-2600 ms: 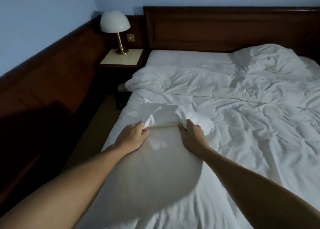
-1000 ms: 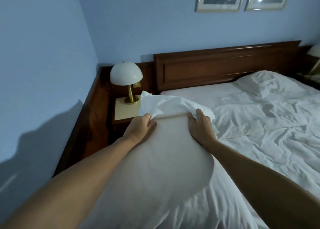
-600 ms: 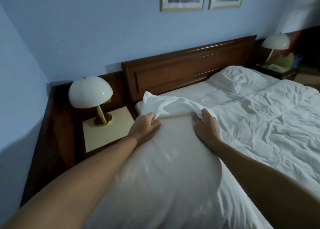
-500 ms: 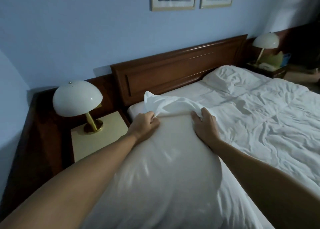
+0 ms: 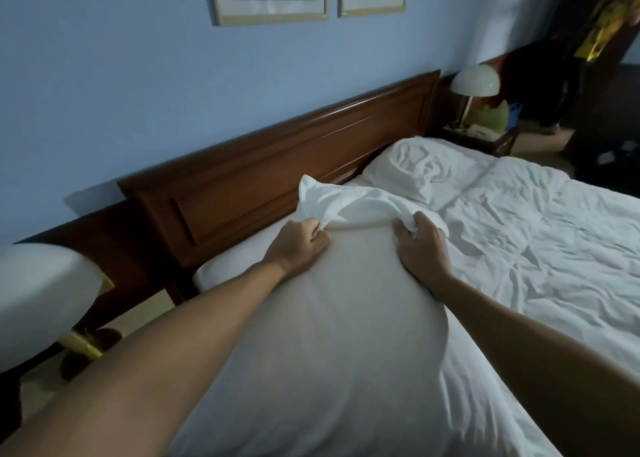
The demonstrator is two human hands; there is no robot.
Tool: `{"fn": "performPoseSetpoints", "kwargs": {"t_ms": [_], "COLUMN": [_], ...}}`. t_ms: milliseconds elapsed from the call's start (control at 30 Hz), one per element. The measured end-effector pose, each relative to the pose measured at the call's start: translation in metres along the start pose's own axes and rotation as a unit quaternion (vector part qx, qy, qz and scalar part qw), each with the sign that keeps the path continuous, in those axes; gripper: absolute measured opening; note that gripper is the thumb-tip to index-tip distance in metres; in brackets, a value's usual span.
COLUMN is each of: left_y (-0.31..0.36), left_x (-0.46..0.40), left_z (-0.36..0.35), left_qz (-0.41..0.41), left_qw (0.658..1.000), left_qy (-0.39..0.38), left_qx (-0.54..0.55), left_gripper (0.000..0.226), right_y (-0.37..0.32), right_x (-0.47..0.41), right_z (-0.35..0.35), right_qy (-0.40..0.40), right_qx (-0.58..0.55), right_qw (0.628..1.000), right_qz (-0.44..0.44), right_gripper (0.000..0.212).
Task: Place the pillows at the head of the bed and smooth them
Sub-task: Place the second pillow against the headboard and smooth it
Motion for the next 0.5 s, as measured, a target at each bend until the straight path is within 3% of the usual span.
{"fn": "performPoseSetpoints", "kwargs": {"t_ms": [233, 500], "left_y": [-0.059, -0.168], "left_x": [-0.135, -0.29], "left_z": [-0.058, -0.148], "left_qz": [-0.061, -0.096], "left_qw": [0.997, 0.988], "left_qy": [-0.039, -0.114], "left_qx": [0.023, 0.031], "left_gripper": [0.036, 0.036], "right_y": [0.025, 0.07], "right_x": [-0.104, -0.237], "right_z": [-0.041, -0.136], "right_qy": [0.051, 0.092], "right_qx": [0.004, 0.017], "right_qw": [0.997, 0.988], "right_qz": [-0.062, -0.122], "right_gripper": [0.039, 0.036]}}
Point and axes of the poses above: each hand's wrist, its own x-axis away from the middle knuckle, its own z-axis out of the back of the hand, y = z × x, the point moved 8 cm from there along -x, towards the middle knuckle, and after that the axes turned 4 degrees about -z, right-handed, at the moved point
